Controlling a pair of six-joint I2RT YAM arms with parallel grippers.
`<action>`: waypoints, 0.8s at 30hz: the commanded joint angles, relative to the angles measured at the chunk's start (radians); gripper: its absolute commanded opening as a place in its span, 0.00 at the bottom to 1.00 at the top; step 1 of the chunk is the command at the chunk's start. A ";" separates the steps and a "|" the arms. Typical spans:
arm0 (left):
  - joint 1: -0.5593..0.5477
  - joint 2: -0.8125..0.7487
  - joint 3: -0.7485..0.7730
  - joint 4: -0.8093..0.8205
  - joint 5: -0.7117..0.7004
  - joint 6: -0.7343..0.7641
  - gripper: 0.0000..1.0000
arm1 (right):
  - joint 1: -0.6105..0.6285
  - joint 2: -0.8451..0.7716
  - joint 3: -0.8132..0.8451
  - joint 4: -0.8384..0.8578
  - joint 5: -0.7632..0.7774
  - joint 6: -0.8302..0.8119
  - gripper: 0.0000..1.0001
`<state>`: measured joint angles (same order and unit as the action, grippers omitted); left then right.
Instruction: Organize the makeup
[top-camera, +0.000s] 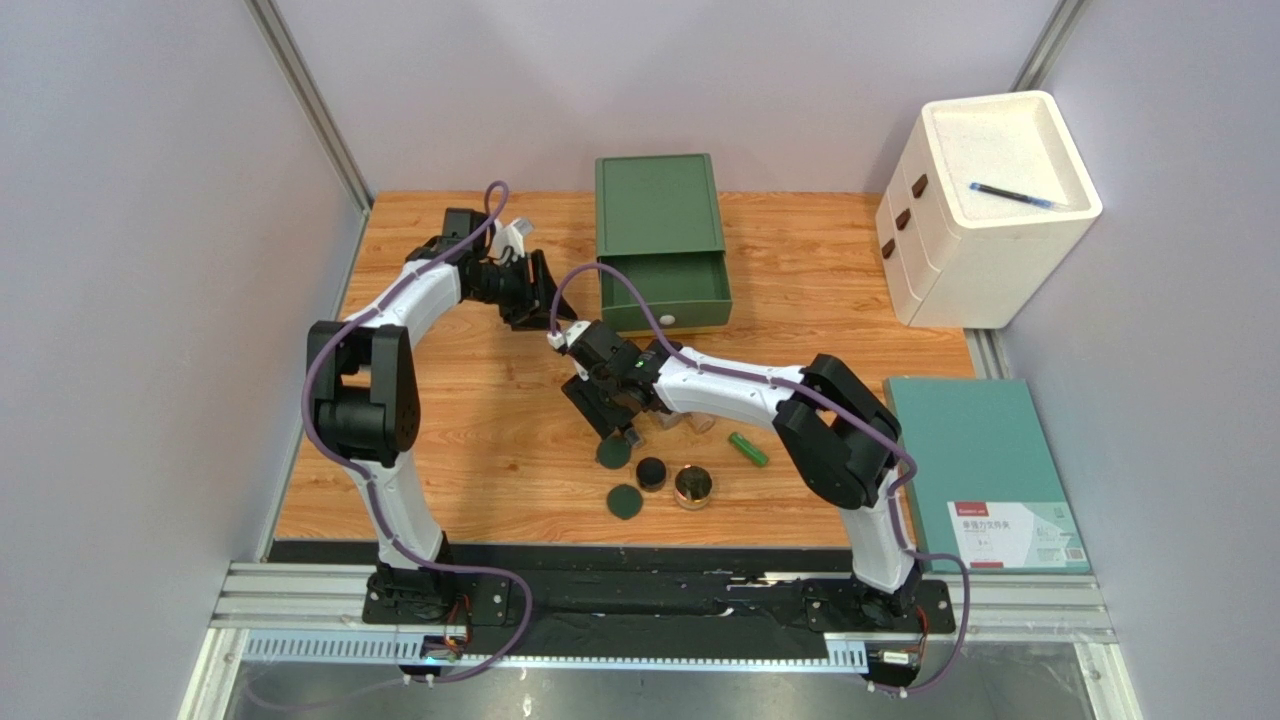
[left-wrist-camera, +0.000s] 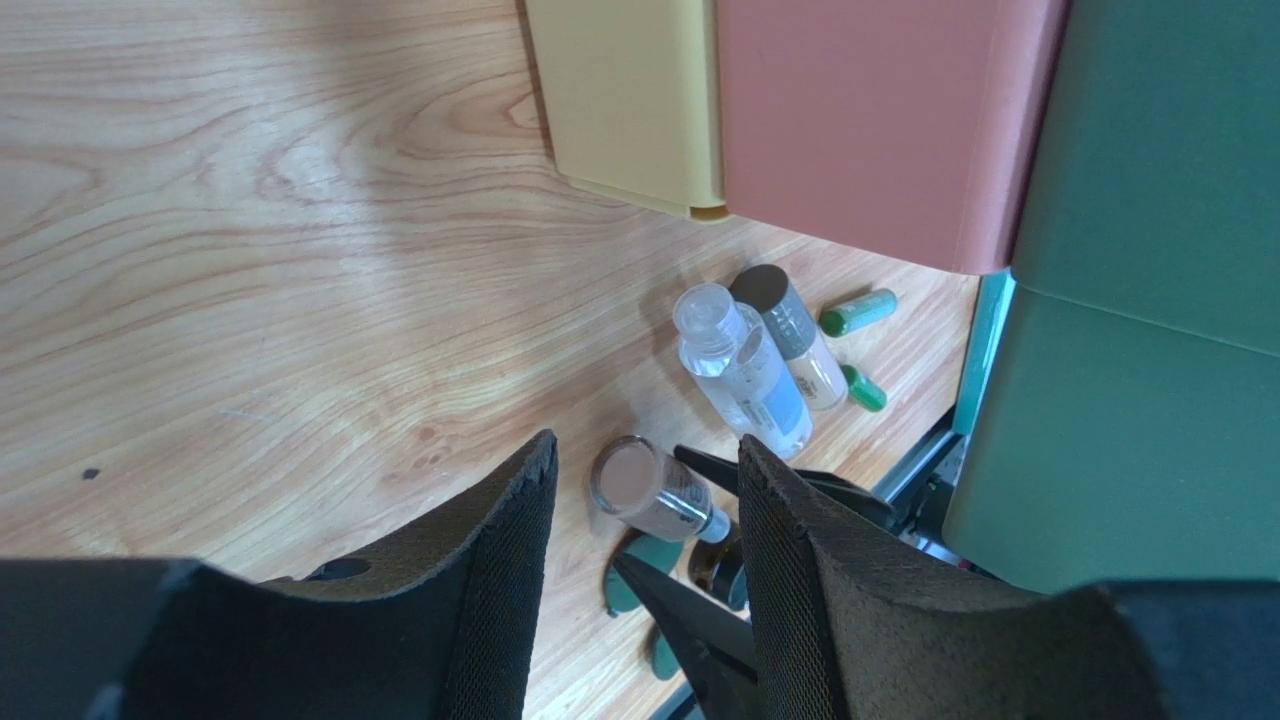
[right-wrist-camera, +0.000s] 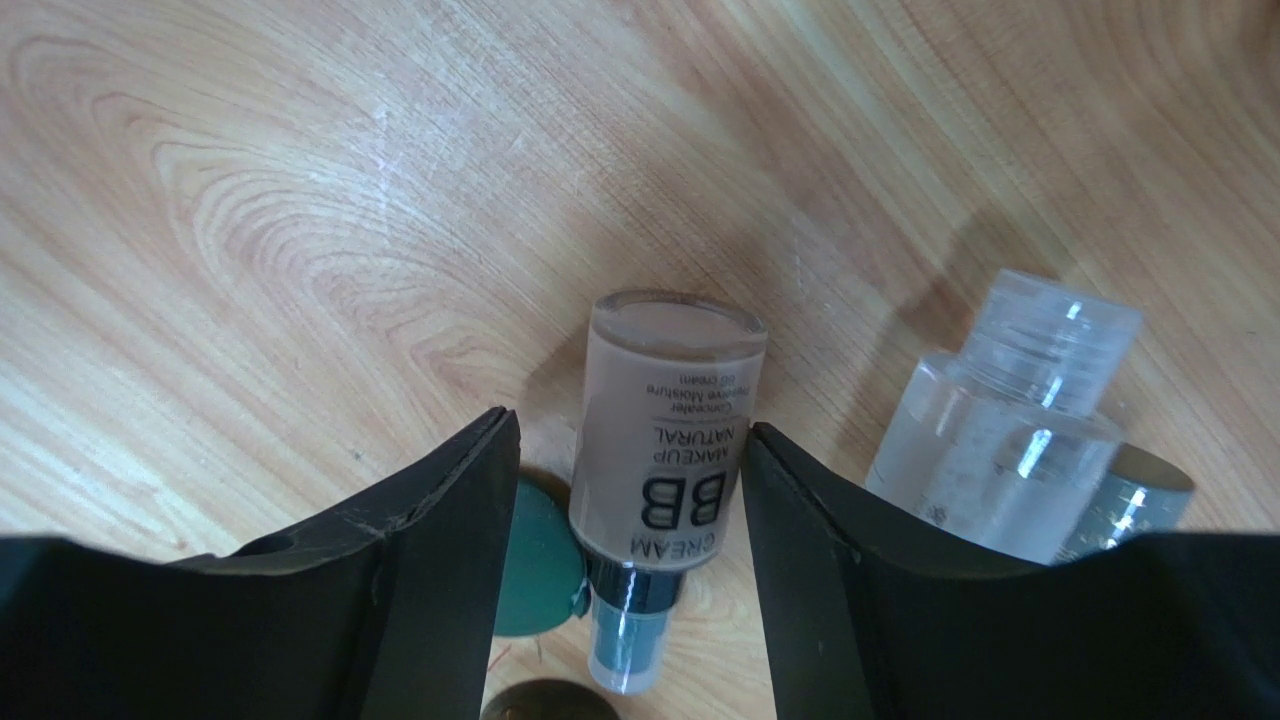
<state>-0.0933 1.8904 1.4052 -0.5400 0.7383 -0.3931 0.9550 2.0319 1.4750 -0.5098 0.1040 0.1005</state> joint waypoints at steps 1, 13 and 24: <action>0.013 -0.050 -0.002 -0.012 -0.002 0.034 0.54 | 0.008 0.024 0.038 0.008 0.005 0.008 0.58; 0.020 -0.040 0.005 -0.015 -0.008 0.036 0.54 | 0.034 -0.031 0.071 -0.076 -0.030 -0.041 0.00; 0.020 -0.022 0.012 -0.008 -0.010 0.036 0.54 | 0.041 -0.269 0.241 -0.194 0.031 -0.056 0.00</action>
<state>-0.0776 1.8904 1.4052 -0.5579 0.7261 -0.3820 0.9936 1.9003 1.5852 -0.7006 0.0814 0.0608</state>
